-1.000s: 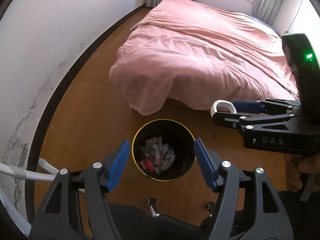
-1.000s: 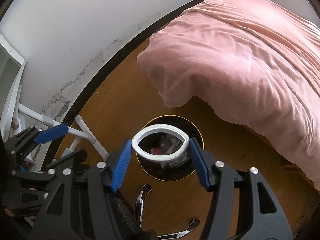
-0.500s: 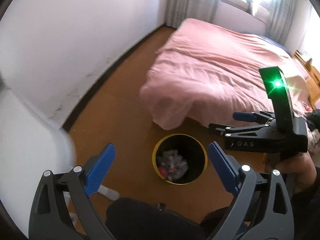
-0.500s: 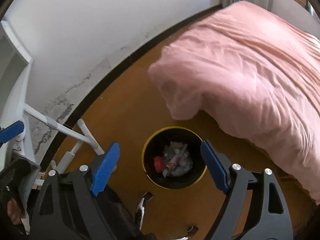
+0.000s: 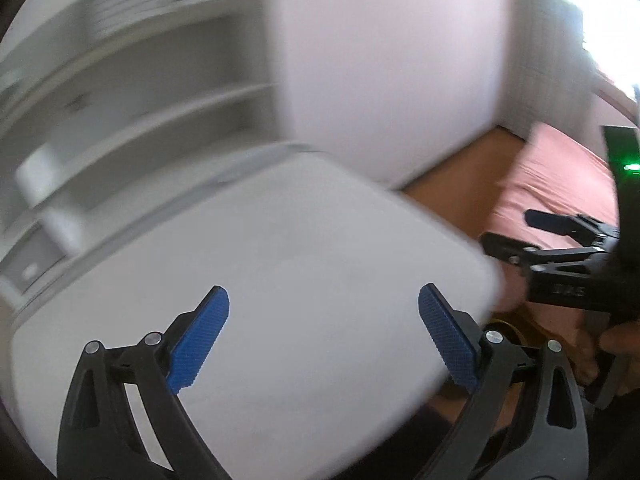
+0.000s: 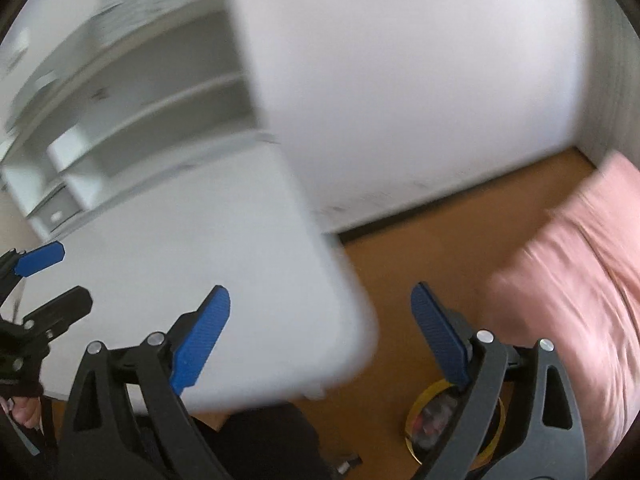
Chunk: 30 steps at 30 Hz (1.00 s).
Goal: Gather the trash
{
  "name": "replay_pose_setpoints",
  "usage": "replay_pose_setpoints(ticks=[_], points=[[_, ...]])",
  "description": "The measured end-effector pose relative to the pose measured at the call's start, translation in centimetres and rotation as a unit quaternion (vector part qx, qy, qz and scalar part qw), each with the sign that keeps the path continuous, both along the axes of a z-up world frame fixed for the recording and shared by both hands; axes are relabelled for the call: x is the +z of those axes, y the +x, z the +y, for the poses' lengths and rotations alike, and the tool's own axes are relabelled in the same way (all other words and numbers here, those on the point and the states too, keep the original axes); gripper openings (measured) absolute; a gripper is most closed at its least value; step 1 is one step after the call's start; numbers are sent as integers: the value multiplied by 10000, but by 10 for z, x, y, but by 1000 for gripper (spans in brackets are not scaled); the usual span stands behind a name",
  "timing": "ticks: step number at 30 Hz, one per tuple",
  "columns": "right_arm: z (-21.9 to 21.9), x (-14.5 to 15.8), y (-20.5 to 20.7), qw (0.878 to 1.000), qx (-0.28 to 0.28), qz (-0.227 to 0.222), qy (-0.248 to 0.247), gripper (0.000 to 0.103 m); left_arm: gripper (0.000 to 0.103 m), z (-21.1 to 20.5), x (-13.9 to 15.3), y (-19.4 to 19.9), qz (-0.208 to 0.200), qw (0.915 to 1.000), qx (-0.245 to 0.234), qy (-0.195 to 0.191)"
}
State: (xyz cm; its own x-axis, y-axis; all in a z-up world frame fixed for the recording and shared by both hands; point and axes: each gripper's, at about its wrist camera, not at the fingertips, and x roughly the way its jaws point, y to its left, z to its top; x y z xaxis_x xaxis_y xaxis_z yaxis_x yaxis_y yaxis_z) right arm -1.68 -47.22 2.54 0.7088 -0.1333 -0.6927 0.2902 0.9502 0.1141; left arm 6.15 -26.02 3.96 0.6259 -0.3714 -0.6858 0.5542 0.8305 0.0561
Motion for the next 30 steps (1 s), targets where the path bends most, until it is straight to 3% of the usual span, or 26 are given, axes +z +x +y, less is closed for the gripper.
replay_pose_setpoints(ticks=[5,12,18,30], points=[[83,17,52,9947,991,-241,-140,89,93,86,8,17,-116,9942,1068,0],[161,19,86,9825,1802,-298,-352,89,93,190,3,19,-137,9742,2253,-70],[187,11,91,9792,1973,-260,-399,89,93,228,-9,13,22,9640,2655,-157],[198,2,97,9770,2091,-166,-386,89,93,252,-11,7,20,9590,2828,-180]])
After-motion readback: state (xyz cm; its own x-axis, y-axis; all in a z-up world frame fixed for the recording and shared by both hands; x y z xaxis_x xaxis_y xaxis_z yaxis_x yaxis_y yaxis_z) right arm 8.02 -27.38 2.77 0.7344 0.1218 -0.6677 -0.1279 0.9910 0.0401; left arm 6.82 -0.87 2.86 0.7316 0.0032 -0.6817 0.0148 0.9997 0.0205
